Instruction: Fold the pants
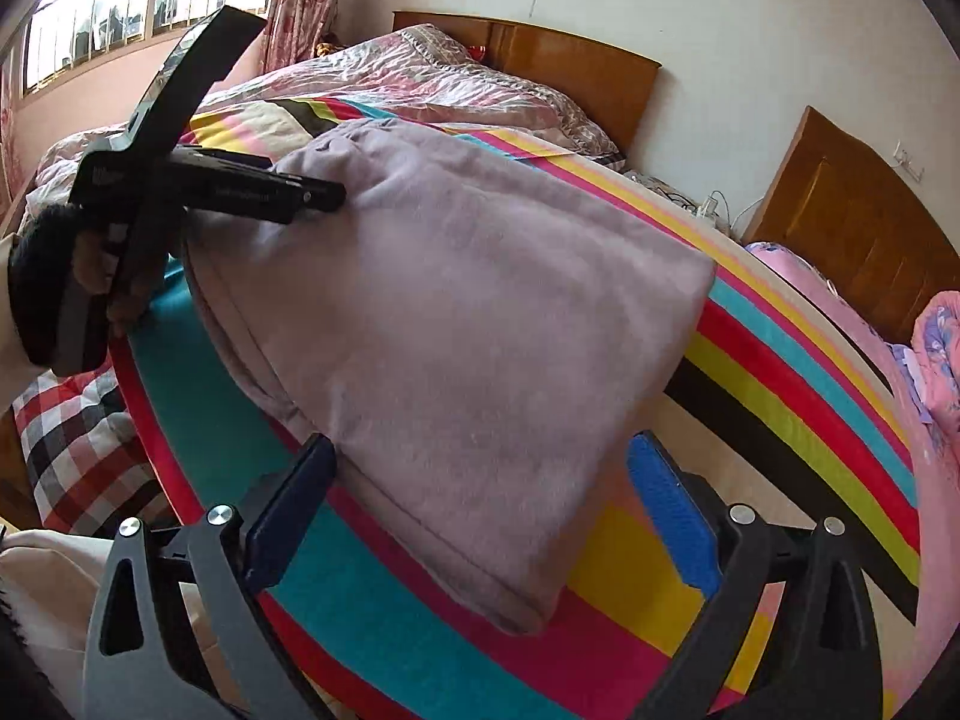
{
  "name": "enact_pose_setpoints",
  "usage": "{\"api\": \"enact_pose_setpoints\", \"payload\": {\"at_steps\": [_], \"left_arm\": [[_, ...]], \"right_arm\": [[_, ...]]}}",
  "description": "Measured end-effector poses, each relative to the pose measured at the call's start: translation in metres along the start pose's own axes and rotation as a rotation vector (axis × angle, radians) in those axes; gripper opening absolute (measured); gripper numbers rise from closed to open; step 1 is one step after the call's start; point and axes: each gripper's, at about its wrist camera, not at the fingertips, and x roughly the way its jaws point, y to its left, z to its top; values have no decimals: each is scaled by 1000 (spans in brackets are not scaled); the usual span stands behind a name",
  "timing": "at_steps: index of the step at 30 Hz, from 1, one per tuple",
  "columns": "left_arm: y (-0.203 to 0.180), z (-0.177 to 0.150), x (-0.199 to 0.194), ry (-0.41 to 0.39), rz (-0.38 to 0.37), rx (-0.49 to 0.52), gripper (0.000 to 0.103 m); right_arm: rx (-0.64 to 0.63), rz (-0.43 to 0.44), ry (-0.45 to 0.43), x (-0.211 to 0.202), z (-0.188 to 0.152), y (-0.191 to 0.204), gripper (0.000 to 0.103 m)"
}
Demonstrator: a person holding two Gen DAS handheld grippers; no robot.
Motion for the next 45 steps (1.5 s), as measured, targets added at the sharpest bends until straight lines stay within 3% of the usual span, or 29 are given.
{"api": "enact_pose_setpoints", "payload": {"at_steps": [4,8,10,13,16,21,23,30,45], "left_arm": [[2,-6,-70,-140,50,-73,102],[-13,-5,-173,-354,86,-93,102],[-26,-1,-209,-409,153,-71,102],[-41,-4,-237,-453,141,-64,102],[-55,-18,-231,-405,150,-62,102],[-76,-56,-183,-182,138,-48,102],[-86,-69,-171,-138,142,-17,102],[-111,-83,-178,-184,105,94,102],[-113,-82,-172,-162,98,101,102]], "right_arm": [[116,118,-53,-39,-31,-21,95],[206,84,-179,-98,-49,-42,95],[290,77,-259,-124,-52,-56,98],[389,72,-326,-147,-51,-67,98],[411,38,-298,-148,-47,-63,98],[362,-15,-227,-129,-62,-37,98],[385,-23,-203,-123,-72,-33,98],[469,-93,-225,-133,-93,-37,98],[464,-94,-215,-130,-92,-37,98]]}}
